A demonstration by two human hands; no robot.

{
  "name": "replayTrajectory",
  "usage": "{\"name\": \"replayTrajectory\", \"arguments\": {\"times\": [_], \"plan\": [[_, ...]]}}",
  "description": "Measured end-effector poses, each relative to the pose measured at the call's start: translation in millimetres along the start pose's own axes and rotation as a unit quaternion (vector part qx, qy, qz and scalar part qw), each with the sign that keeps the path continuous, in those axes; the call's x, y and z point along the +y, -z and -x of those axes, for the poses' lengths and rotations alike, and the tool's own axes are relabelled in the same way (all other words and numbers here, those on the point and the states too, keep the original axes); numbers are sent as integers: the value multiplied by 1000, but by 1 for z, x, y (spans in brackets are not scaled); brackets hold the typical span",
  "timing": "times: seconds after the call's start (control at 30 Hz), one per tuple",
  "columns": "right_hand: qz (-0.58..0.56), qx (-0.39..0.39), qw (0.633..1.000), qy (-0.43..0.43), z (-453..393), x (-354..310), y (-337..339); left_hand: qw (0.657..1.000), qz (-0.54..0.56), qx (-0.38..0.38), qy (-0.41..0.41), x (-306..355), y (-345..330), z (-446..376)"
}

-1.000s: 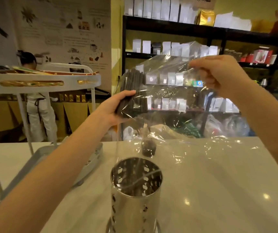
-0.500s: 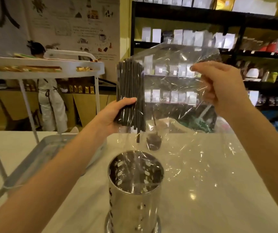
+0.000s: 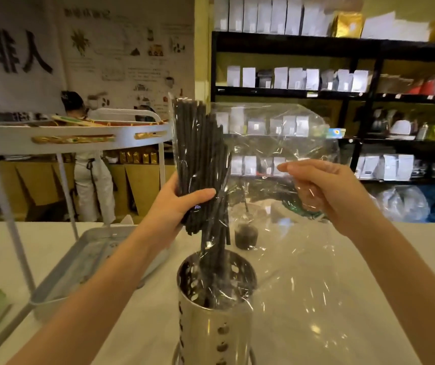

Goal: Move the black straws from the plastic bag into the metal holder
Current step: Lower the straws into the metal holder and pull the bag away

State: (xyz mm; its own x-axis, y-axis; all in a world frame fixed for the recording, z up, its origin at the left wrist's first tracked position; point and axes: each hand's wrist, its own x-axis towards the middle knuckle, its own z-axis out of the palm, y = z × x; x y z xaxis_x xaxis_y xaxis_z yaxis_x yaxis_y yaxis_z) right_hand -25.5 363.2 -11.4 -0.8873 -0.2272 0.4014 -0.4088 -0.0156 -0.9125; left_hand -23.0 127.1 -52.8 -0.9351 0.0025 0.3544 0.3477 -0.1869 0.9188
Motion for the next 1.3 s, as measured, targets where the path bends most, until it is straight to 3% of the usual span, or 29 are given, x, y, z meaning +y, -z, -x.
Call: {"name": "replayTrajectory", "arguments": {"times": [0.2,0.47,0.93,1.1,1.3], "plan": [[-5,25,1000,8,8,13,-2,998,-53,21,-42,8,-6,12],[10,-127,992,-19,19,20,-20,995,-58,11,-86,18,-9,20],[38,-32,998,35,9,20,-28,996,-32,9,-79,22,-5,18],[80,-71,994,35,13,20,-41,995,-37,8,-92,19,-6,20],[114,-58,989,79,7,19,-44,995,-51,-19,-82,25,-3,20]]}}
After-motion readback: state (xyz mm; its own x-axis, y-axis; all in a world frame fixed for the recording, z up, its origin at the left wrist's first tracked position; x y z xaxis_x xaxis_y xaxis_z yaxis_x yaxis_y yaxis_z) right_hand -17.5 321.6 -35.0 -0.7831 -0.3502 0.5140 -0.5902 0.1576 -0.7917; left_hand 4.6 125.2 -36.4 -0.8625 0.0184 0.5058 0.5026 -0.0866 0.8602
